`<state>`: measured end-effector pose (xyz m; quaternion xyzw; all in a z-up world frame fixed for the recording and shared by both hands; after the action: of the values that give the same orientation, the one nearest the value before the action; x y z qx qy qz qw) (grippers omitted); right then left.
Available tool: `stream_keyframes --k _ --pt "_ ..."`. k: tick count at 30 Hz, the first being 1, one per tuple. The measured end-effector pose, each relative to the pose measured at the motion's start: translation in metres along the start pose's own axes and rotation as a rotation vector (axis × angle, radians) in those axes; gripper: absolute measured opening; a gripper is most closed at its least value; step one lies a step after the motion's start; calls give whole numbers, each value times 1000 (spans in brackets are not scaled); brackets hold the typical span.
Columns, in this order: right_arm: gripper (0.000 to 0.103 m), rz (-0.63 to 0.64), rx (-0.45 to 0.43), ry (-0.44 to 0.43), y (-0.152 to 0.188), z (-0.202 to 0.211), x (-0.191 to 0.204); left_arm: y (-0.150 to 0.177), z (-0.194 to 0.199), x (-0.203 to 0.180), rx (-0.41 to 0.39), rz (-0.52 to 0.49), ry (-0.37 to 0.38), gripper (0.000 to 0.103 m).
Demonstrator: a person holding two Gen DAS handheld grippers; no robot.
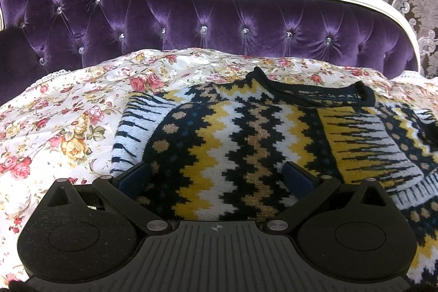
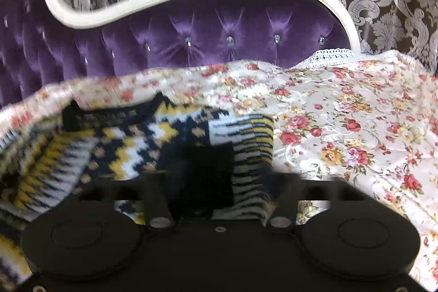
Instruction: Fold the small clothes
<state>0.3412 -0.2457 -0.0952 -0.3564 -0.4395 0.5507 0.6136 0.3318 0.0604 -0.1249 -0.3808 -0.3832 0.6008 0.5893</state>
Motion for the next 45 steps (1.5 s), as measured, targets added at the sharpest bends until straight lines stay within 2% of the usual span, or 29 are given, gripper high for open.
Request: stream_keyframes --k 2,5,10,12,20,25,32,36,43,45 --pt "90 -21 -7 -13 -2 8 -2 -3 0 0 6 -2 1 103" --pt "94 -38 -12 -41 -2 20 -2 -9 0 1 36 -4 21 103" --pt "101 -50 -7 -106 0 54 2 -16 18 -1 106 30 96 102" --pt "103 -51 -2 -142 1 73 6 -19 36 -3 101 29 147 102" --pt "103 -72 -13 -254 12 163 12 -32 139 -8 40 -29 243 102" --pt "103 -98 29 -279 36 213 14 -11 194 -5 37 -30 278 102" --pt "103 -147 125 -285 71 256 17 38 241 7 101 47 245 102" --pt "103 -174 180 -289 92 271 20 62 261 11 124 24 200 102" --pt "103 -247 250 -300 123 282 27 94 276 14 177 53 190 102" --pt "103 -255 253 -302 126 281 28 98 277 13 165 46 187 102"
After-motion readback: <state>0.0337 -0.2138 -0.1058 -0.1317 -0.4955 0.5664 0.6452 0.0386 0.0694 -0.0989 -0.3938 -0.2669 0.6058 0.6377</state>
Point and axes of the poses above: each gripper's, at about its wrist camera, not at the fingertips, and z roughly against the way its jaws point, x to its left, y to its underside, the point moved 4 cm from there along -z, roughly the way its jaws point, and after that the axes turned 12 degrees about -x, right-handed, at the moved point
